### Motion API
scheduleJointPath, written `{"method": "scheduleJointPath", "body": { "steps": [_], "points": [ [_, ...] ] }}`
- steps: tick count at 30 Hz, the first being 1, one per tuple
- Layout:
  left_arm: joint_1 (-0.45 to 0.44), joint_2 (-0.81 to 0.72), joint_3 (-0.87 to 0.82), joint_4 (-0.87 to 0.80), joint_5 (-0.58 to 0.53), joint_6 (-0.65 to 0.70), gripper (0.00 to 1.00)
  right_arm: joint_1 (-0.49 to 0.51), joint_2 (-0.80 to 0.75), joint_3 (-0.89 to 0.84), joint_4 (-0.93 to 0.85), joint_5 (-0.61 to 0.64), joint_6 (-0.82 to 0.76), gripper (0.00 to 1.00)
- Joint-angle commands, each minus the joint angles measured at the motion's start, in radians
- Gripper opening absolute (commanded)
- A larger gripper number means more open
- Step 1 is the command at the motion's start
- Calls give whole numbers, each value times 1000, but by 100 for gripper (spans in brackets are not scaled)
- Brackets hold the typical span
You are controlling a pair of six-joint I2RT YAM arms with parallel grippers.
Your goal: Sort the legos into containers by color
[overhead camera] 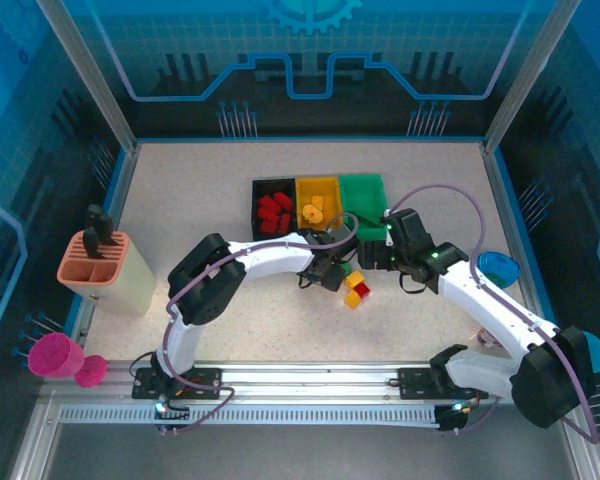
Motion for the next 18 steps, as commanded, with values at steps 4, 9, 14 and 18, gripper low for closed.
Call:
{"method": "scheduleJointPath", "body": {
  "steps": [4, 9, 14, 18],
  "points": [
    [-6, -72, 18, -32, -46, 13, 59, 5, -38, -23, 34, -60, -1, 85],
    [18, -160, 19, -18, -38, 23, 59, 1, -56, -37, 37, -61, 6, 85],
    [79, -205, 50, 7, 1, 36, 59, -1, -77, -57, 36, -68, 16, 84],
    [134, -200, 116, 12, 32, 54, 60, -1, -109, -86, 31, -73, 28, 84]
  ]
}}
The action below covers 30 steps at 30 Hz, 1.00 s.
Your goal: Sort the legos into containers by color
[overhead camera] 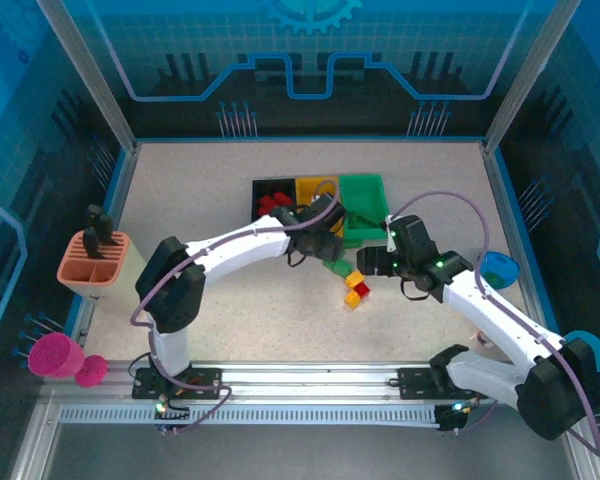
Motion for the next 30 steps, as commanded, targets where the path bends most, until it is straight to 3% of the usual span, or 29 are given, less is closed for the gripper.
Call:
{"method": "scheduleJointPath", "body": {
  "steps": [1, 12, 14, 16, 22, 30],
  "points": [
    [49, -9, 74, 8, 40, 37, 60, -2, -42, -29, 3, -15, 22, 84],
    [146, 191, 384, -51, 87, 86, 60, -2, -132, -90, -24, -31, 47, 84],
    [154, 230, 458, -83, 91, 90, 67, 0, -139, -91, -29, -40, 44, 84],
    [155, 244, 512, -119, 93, 91, 82, 1, -142, -88, -40, -52, 38, 84],
    [150, 121, 396, -26, 124, 82, 94, 12, -157, -103, -55, -68, 25, 84],
    [141, -62, 183, 67, 149, 74, 94, 27, -125, -109, -58, -70, 5, 84]
  ]
}}
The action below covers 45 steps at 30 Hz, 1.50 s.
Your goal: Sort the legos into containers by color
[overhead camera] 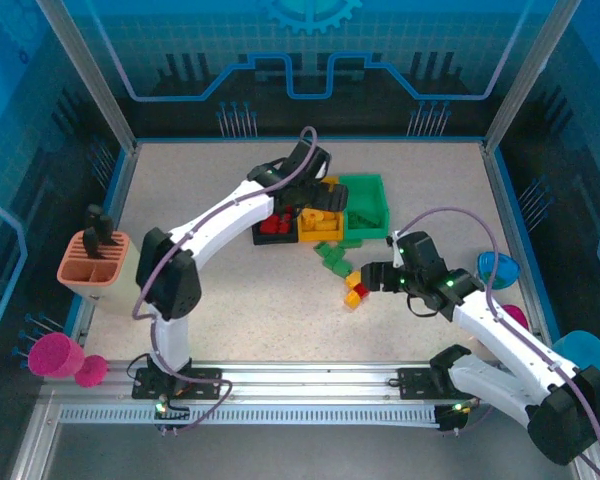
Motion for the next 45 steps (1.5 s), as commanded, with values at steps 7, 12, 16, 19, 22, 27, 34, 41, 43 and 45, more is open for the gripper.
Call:
{"method": "scheduleJointPath", "body": {
  "steps": [7, 12, 16, 19, 22, 27, 34, 41, 43, 45],
  "points": [
    [-25, -248, -274, 138, 50, -1, 91, 37, 123, 42, -4, -33, -61, 83],
    [-31, -354, -408, 172, 55, -16, 90, 72, 250, 102, -2, -38, -96, 79],
    [-33, -418, -492, 182, 53, -25, 89, 103, 347, 148, 2, -19, -116, 77],
    [-33, -461, -547, 184, 44, -31, 89, 116, 417, 192, -17, -8, -135, 76],
    [-32, -501, -604, 192, 34, -38, 88, 128, 481, 233, -43, 30, -144, 74],
    [-33, -550, -679, 206, 32, -51, 88, 136, 544, 276, -37, 51, -150, 71],
    [-33, -587, -746, 211, 21, -62, 88, 143, 623, 297, -31, 59, -150, 68],
    [-33, -629, -803, 213, 11, -75, 88, 156, 681, 310, -26, 76, -145, 65],
    [-33, -641, -821, 215, 13, -82, 87, 160, 694, 312, -23, 79, -145, 64],
    [-32, -652, -838, 214, 14, -86, 88, 165, 708, 317, -27, 90, -144, 63]
  ]
}}
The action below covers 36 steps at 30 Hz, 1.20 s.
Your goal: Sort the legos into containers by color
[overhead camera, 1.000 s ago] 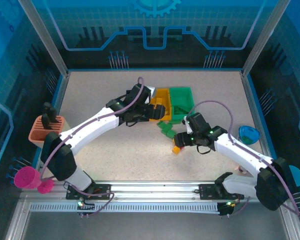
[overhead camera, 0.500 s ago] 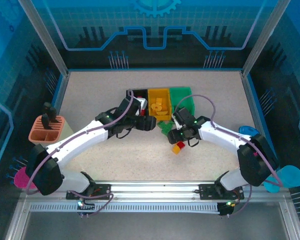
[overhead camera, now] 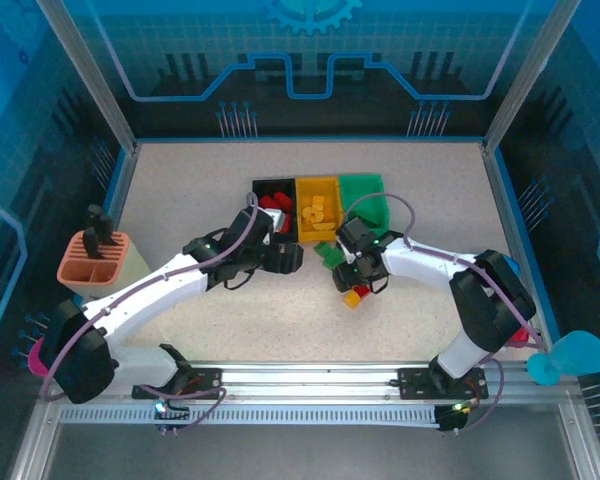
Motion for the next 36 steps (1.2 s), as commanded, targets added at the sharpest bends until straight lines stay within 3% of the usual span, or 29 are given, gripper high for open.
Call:
{"method": "scheduleJointPath", "body": {
  "steps": [1, 5, 14, 26, 36],
  "points": [
    [-3, -39, -32, 14, -13, -23, 87, 19, 28, 30, -14, 31, -3, 62],
    [-4, -59, -57, 10, -20, -25, 87, 37, 48, 40, -24, 63, 1, 58],
    [-4, -74, -69, 12, -23, -28, 87, 86, 11, 79, -82, 155, 15, 37],
    [-4, -117, -94, 21, -13, -35, 86, 77, -135, 176, -95, 129, -20, 37],
    [-23, -168, -182, 26, -6, -82, 86, 16, 9, 430, -109, 61, -45, 38]
  ]
}}
